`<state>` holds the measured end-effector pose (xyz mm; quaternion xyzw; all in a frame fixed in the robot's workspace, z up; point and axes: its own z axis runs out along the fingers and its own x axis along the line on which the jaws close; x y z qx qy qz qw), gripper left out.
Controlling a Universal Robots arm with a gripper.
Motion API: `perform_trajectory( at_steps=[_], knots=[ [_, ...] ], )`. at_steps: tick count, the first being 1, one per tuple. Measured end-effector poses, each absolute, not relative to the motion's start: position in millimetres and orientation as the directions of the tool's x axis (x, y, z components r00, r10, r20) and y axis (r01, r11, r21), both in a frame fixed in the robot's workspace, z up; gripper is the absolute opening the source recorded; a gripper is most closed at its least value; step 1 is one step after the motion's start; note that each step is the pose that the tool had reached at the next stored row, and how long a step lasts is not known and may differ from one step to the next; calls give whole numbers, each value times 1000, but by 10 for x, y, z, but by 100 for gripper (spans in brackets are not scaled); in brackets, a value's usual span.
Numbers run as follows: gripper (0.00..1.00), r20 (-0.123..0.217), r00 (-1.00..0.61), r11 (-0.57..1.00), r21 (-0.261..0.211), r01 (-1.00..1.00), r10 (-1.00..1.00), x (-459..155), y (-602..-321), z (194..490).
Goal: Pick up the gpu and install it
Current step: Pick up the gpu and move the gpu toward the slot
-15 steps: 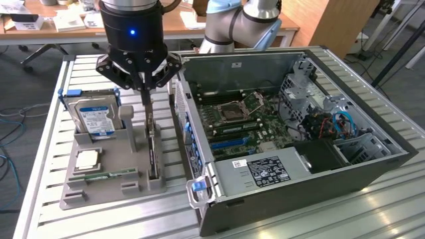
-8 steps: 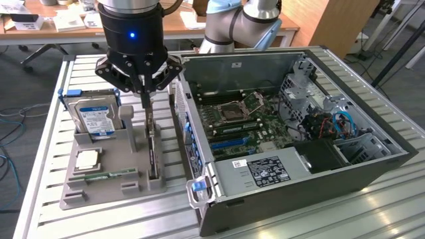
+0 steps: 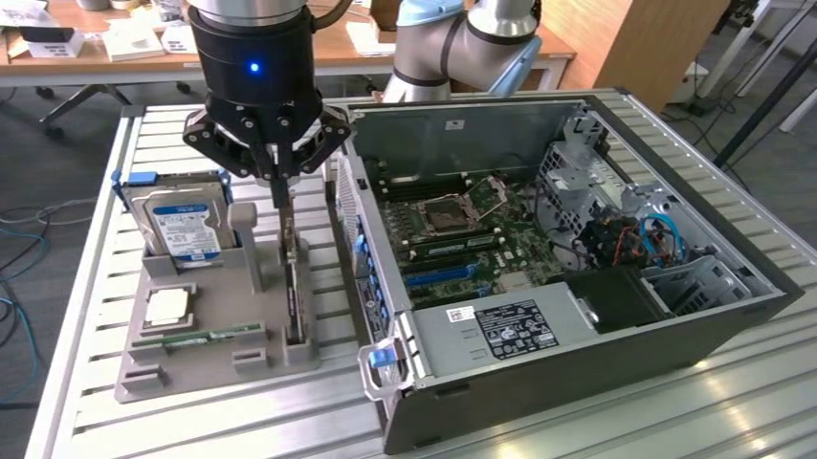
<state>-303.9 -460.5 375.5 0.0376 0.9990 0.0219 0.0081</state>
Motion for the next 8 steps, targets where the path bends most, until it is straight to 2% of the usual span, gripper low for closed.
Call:
perform_trajectory(
  at_steps=[6,8],
  knots=[
    [11,-15,-997,996,44,75,75,-3039,-4605,3755],
    [23,-15,-997,996,44,75,75,-3039,-4605,3755]
  ],
)
